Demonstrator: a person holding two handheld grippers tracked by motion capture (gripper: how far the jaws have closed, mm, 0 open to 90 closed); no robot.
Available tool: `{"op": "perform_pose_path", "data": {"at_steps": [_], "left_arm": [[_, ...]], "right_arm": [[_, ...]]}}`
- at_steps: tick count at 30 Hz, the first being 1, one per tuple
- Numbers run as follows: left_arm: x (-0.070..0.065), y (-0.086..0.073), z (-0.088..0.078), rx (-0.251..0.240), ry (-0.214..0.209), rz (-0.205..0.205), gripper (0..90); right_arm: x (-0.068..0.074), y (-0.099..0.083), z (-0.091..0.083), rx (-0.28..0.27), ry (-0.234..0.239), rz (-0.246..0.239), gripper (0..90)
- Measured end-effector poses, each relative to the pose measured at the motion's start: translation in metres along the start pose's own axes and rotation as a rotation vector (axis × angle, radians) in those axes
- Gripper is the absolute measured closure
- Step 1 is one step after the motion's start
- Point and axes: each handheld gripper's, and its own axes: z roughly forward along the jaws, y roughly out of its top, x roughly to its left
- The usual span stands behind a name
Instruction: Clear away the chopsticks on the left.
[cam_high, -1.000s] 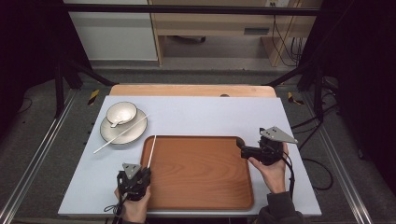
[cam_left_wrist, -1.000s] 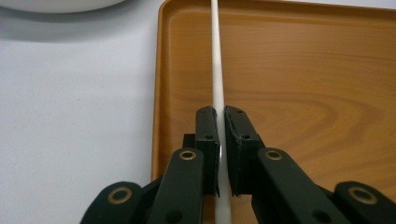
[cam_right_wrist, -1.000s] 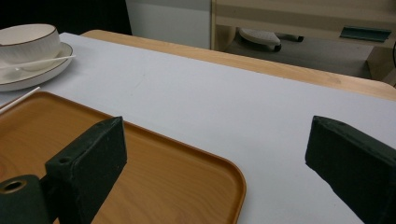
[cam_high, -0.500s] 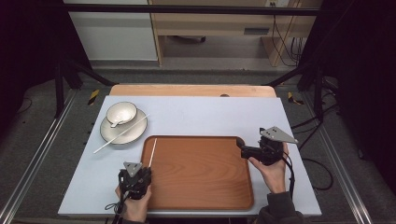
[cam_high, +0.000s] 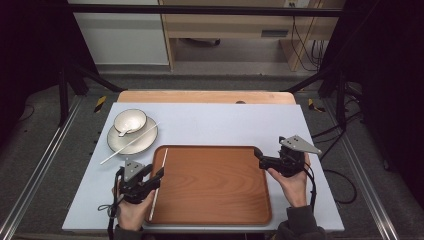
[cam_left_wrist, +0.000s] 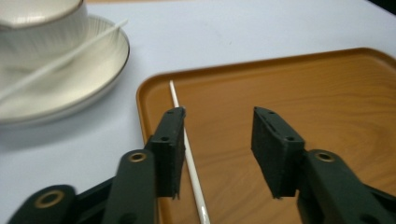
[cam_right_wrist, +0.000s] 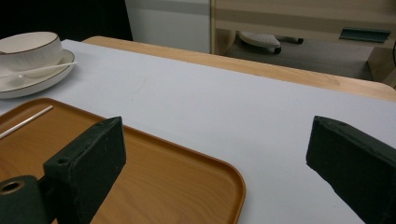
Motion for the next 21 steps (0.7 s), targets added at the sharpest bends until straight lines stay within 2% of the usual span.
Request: {"op": "perform_pose_path", "data": {"at_steps": [1, 2, 6, 9, 11, 14, 15, 20, 21], "left_arm": [[0.002, 0.004, -0.001, -0.006, -0.020, 0.017, 49.3], [0.005, 0.010, -0.003, -0.018, -0.037, 0.040, 46.6], [0.019, 0.027, -0.007, -0.027, -0.092, 0.086, 34.1], [0.031, 0.037, -0.006, -0.012, -0.087, 0.124, 25.5], [0.040, 0.042, -0.005, 0.000, -0.077, 0.157, 23.7], [0.054, 0.046, -0.002, 0.016, -0.078, 0.182, 22.4], [0.059, 0.046, 0.000, 0.023, -0.086, 0.181, 21.8], [0.080, 0.039, 0.004, 0.064, -0.093, 0.227, 19.4], [0.086, 0.035, 0.005, 0.071, -0.102, 0.221, 18.8]], "right_arm": [[0.000, 0.000, 0.000, 0.000, 0.000, 0.000, 5.1], [0.000, 0.000, 0.000, 0.000, 0.000, 0.000, 5.1], [0.001, 0.000, 0.000, 0.001, -0.001, -0.001, 5.1], [0.000, 0.000, 0.000, 0.001, -0.004, -0.001, 5.1], [0.000, 0.000, 0.000, -0.001, -0.003, -0.001, 5.1], [0.001, 0.000, 0.000, 0.001, -0.001, 0.000, 5.2], [0.001, 0.000, 0.000, 0.002, 0.000, 0.002, 5.2], [0.001, 0.000, 0.001, 0.006, -0.003, 0.000, 5.4], [0.001, 0.000, 0.001, 0.007, -0.003, -0.002, 5.4]]}}
